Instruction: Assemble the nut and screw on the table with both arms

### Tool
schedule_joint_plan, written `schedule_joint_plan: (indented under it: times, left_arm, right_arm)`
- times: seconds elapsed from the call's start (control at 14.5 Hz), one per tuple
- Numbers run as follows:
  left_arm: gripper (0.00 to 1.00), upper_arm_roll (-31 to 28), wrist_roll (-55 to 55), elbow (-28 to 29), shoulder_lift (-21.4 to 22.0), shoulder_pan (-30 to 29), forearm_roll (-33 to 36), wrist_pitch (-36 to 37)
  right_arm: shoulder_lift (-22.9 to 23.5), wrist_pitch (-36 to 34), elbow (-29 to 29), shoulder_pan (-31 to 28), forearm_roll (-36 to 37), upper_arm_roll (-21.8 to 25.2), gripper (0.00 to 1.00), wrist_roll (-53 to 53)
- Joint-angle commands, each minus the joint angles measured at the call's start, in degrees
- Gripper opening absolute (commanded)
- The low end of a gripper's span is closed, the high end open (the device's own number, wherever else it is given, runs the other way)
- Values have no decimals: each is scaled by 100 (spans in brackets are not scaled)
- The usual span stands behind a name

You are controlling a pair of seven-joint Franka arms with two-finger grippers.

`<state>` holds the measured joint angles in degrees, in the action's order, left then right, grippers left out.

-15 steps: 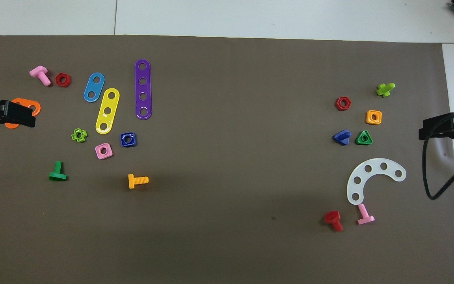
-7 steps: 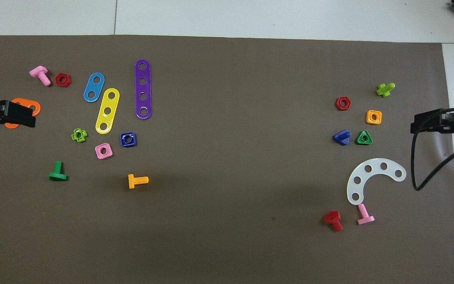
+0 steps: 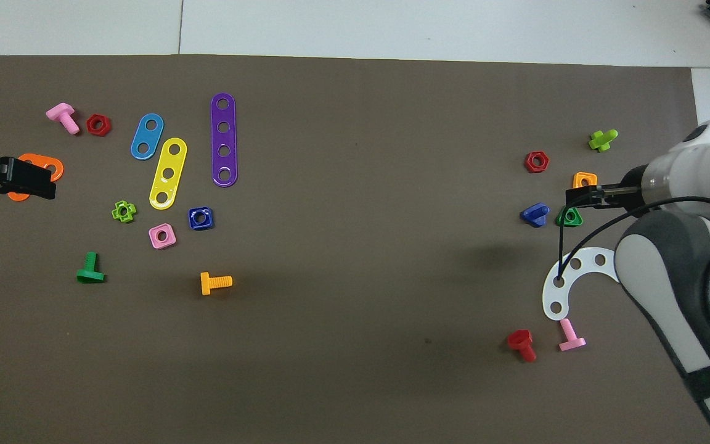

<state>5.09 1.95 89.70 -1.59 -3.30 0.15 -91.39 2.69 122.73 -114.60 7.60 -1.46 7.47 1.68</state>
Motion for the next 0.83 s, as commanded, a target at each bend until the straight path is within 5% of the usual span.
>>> schedule_joint_plan:
  times: [0.0,0.28,0.76]
  left_arm:
    - [100,36,42,197,186,-57,82,24]
    - [100,36,42,197,186,-57,82,16]
    - [100,36,42,197,186,-57,82,16]
  right_arm:
    - [345,697,-193,-22,-406,-17,100,482]
    - [908,1884,-563,22,-451,-35,93,764]
    - [997,2133,-871,93,-451,-52,55,983]
